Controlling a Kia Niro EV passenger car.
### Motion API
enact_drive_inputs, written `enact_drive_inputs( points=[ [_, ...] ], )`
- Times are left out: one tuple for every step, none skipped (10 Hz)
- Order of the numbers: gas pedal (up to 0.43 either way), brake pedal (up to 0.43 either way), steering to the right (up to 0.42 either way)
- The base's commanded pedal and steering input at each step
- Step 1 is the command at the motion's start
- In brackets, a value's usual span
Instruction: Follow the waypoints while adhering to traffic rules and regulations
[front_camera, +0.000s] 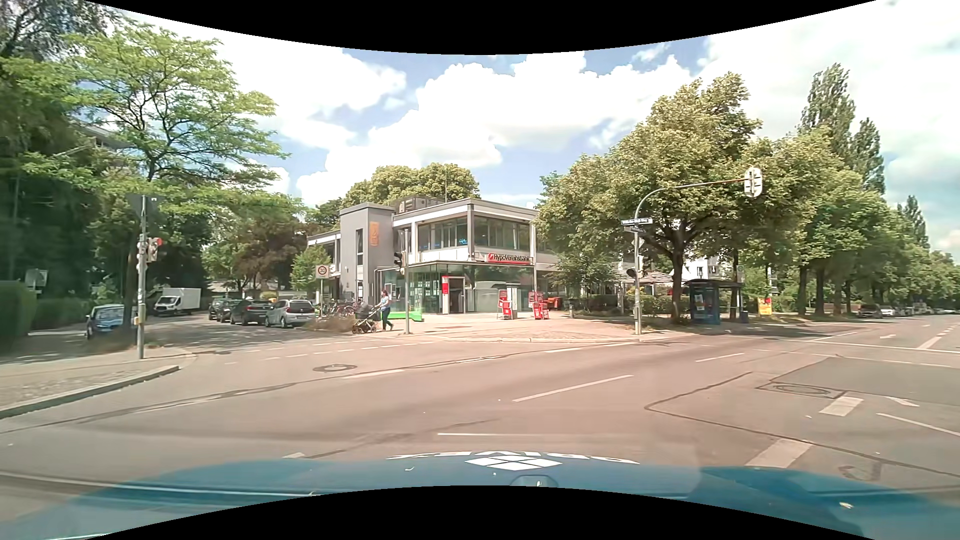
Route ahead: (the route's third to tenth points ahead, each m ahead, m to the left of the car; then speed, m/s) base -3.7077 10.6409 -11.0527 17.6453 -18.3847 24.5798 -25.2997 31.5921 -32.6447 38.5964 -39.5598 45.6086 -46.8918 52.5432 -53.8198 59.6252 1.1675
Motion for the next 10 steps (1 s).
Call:
enact_drive_inputs(
  points=[
    [0.197,0.000,-0.964],
    [0.209,0.000,-0.964],
    [0.220,0.000,-0.964],
    [0.228,0.000,-0.964],
    [0.228,0.000,-0.964],
    [0.228,0.000,-0.964],
    [0.228,0.000,-0.964],
    [0.228,0.000,-0.964],
    [0.228,0.000,-0.964],
    [0.228,0.000,-0.964]
  ],
)
